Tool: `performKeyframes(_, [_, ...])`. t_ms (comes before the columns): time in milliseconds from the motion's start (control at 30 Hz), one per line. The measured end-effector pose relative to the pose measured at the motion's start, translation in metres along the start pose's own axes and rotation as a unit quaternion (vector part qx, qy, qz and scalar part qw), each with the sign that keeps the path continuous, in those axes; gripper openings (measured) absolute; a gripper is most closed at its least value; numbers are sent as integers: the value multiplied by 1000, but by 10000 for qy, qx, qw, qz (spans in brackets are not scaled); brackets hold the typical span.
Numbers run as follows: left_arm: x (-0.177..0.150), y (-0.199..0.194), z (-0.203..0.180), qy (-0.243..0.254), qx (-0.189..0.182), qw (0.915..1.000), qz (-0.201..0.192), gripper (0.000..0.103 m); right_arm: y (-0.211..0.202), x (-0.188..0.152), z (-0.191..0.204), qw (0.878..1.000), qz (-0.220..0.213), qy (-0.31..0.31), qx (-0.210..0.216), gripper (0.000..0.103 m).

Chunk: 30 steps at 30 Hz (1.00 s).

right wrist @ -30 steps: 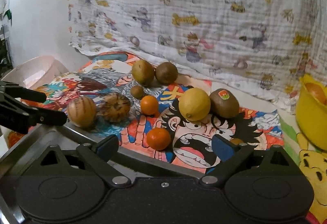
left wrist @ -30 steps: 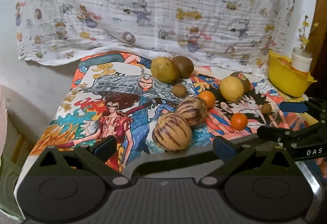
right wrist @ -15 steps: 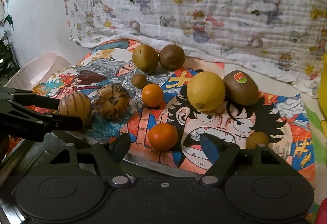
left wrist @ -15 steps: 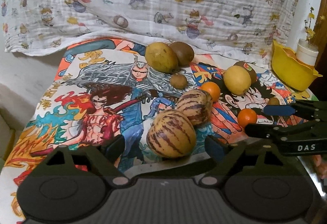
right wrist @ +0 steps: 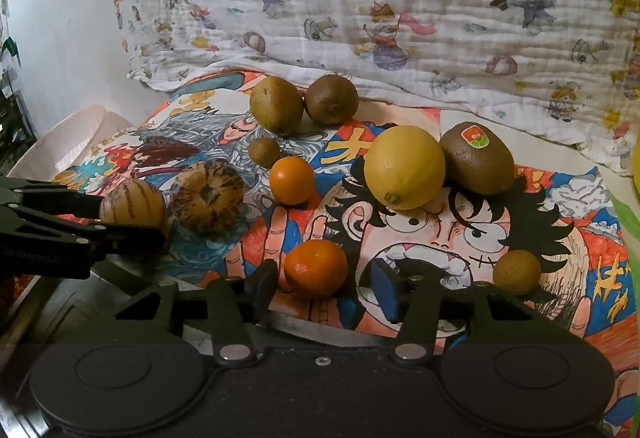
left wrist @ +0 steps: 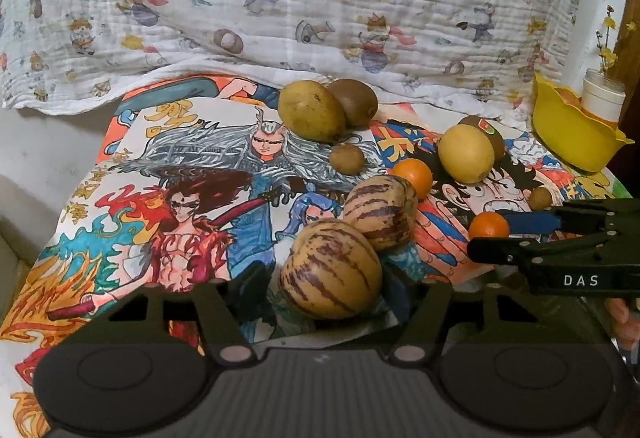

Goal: Organize fruits
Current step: 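Move left gripper to striped melon while right gripper moves to small orange, then close left gripper on striped melon while right gripper closes on small orange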

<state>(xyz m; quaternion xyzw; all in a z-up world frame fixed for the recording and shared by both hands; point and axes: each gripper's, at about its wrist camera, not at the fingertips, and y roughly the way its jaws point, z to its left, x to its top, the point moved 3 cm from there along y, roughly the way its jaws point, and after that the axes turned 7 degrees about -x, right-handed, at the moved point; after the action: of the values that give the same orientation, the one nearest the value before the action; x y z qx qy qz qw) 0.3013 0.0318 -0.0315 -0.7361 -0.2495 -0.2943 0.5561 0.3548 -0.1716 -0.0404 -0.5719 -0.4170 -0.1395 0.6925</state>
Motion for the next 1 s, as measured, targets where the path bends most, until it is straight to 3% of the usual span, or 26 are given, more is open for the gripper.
performKeyframes(133, [1, 1, 0, -63, -100, 9999, -6, 58, 0, 0, 1, 10000, -30, -12, -1, 42])
performKeyframes(233, [1, 1, -1, -24, -83, 10000, -34, 58, 0, 0, 2, 10000, -45, -26, 41, 36])
performKeyframes(1000, [1, -23, 1, -273, -167, 9987, -401, 57, -27, 7, 19, 9978, -418, -133, 506, 36])
